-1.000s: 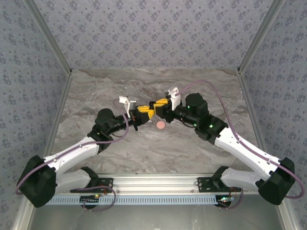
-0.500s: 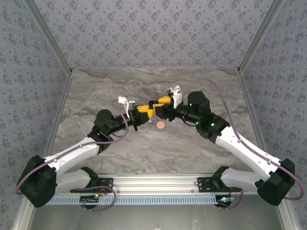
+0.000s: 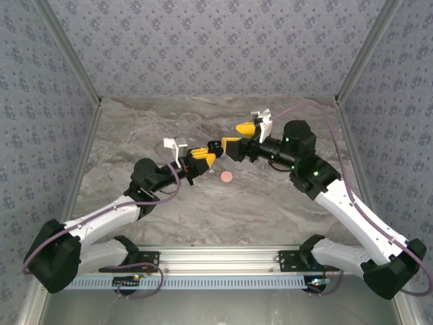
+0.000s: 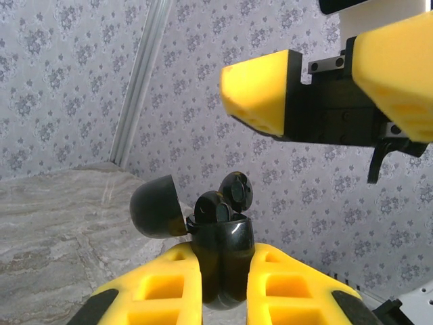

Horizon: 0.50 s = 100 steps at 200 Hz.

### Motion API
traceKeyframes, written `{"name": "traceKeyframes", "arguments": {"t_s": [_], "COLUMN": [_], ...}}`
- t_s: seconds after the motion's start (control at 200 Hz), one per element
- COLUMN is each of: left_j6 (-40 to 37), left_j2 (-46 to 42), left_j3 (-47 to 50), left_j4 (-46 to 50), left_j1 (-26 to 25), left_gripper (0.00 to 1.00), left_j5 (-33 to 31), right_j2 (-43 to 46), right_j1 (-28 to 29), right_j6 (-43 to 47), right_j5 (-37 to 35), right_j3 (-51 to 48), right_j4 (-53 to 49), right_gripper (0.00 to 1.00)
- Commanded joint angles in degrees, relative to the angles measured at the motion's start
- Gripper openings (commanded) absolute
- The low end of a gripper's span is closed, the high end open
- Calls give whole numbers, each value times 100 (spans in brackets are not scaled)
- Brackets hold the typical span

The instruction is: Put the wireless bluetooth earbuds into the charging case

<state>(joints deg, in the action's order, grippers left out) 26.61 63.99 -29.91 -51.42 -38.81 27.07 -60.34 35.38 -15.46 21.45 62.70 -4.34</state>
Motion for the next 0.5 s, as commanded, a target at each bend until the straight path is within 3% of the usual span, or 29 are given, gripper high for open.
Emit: {"name": "traceKeyframes", "arguments": {"t_s": [0.0,0.495], "left_j6": [-202,-288], "left_j2": [-66,17], "left_j3": [47,-76], "left_j4": [-553,-545], "left_j1": [-57,-61], "left_gripper": [0,0], "left_j5": [-128,-121], "right_j2": [3,-514], "right_j1": [-70,-57], "right_j6": [-123,-305], "right_j5": [-96,153], "right_j3": [170,269], "right_j4": [-559,-444], "right_gripper": [81,84]}}
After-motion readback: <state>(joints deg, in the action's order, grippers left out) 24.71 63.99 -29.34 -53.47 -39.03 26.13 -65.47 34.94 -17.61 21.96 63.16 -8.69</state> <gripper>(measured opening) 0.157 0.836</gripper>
